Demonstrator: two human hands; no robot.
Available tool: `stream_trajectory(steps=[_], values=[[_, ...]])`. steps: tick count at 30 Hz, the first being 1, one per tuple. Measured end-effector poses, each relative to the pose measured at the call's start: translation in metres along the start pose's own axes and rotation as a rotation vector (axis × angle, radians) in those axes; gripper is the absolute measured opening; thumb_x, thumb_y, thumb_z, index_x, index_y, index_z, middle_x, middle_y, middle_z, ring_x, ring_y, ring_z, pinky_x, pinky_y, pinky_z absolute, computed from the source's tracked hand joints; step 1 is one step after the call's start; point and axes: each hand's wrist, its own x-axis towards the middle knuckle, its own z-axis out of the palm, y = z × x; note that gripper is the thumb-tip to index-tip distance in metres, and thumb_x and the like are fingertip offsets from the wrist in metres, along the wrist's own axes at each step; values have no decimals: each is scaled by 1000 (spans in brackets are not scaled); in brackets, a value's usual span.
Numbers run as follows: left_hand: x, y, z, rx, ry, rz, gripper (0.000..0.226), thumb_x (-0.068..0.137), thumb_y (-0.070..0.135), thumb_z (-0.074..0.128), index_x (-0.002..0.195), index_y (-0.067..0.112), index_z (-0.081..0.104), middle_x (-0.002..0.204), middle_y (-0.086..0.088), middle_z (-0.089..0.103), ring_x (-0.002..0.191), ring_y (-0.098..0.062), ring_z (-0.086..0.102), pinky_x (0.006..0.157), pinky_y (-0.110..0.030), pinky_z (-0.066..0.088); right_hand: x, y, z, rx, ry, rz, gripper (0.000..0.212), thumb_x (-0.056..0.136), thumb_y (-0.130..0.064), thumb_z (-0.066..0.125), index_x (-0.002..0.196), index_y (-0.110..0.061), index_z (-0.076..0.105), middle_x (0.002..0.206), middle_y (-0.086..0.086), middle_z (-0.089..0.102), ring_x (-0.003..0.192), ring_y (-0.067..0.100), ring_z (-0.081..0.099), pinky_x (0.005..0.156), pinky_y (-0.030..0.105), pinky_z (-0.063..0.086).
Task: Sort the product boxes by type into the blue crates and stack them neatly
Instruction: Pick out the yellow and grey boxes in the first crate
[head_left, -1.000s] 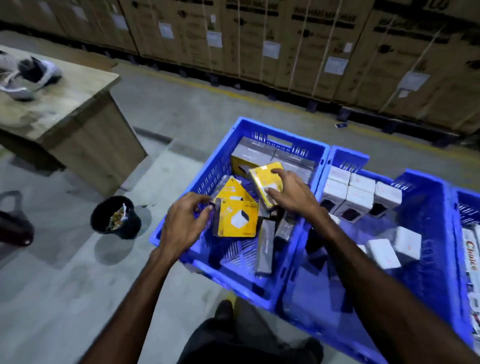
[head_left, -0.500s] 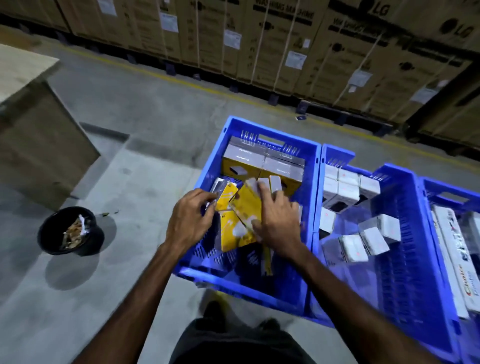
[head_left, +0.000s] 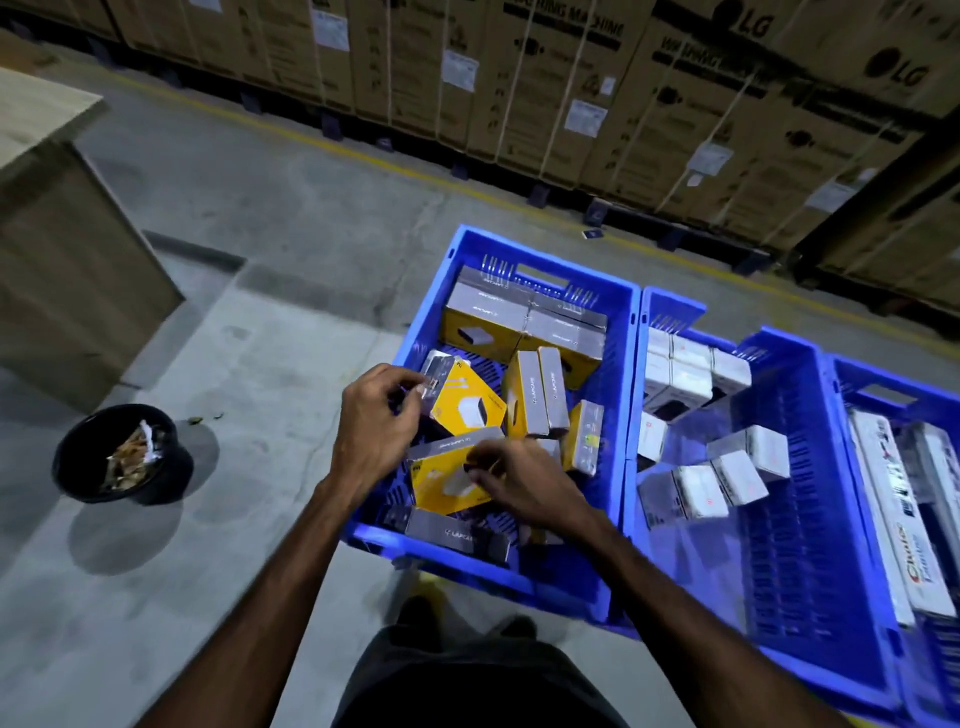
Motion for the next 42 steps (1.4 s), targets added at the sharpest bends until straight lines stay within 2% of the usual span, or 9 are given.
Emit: stream_trajectory(steps=[5,11,16,23,28,30,32,34,42], values=[[5,-5,-1,-80,53,-118,22,85,4,62,89,18,78,89,5,76,83,-16,72,81,-41,59,61,1,-38,120,188,86,22,98,-27,65,116,-16,73,100,-6,72,85,12,71,74,25,50],[8,-4,-2,-39,55,-123,25,80,0,58,87,13,78,88,2,77,82,-16,70,81,-38,57,146,9,-44,72,36,163,36,93,-31,63,123,-11,70,124,10,72,120,29,65,96,34,51],[8,-3,-3,-2,48,-112,26,80,-3,57,88,11,78,89,2,76,84,-14,70,80,-32,55,158,16,-17,64,-48,193,34,102,-51,43,89,-24,61,95,14,74,100,35,71,88,40,53],[8,-5,0,-43,83,-145,27,81,-5,57,88,12,78,88,3,76,83,-12,71,78,-28,55,119,26,3,-25,-84,115,34,106,-35,48,77,-21,60,79,1,64,88,28,67,76,37,46],[8,-7,1,-53,78,-162,27,82,-5,58,89,12,78,89,4,76,84,-11,71,79,-29,56,126,35,-19,24,-114,96,30,82,-26,59,106,-18,75,56,-12,59,54,-3,55,61,24,39],[8,-7,1,-55,79,-172,27,82,-4,58,88,13,78,89,4,76,84,-12,71,80,-32,58,138,30,-23,-58,-156,78,40,81,-17,63,121,-20,68,68,-8,66,63,6,64,62,27,46],[8,-7,1,-60,75,-180,26,82,-2,57,88,13,77,88,5,75,82,-13,72,80,-35,59,155,29,-20,-117,-187,60,64,79,-19,74,140,-20,54,104,9,73,100,26,70,82,36,54],[8,-7,2,-67,71,-186,26,81,0,56,88,13,77,87,5,75,80,-15,72,79,-38,59,173,30,-15,-190,-188,54,97,73,-30,86,155,-22,35,143,21,54,133,37,52,103,45,49],[8,-4,2,-2,97,-116,28,79,-8,56,87,11,76,87,2,74,75,-16,70,75,-35,57,195,25,6,-424,-206,43,132,71,-58,86,165,-22,1,159,22,28,146,45,32,110,63,40]])
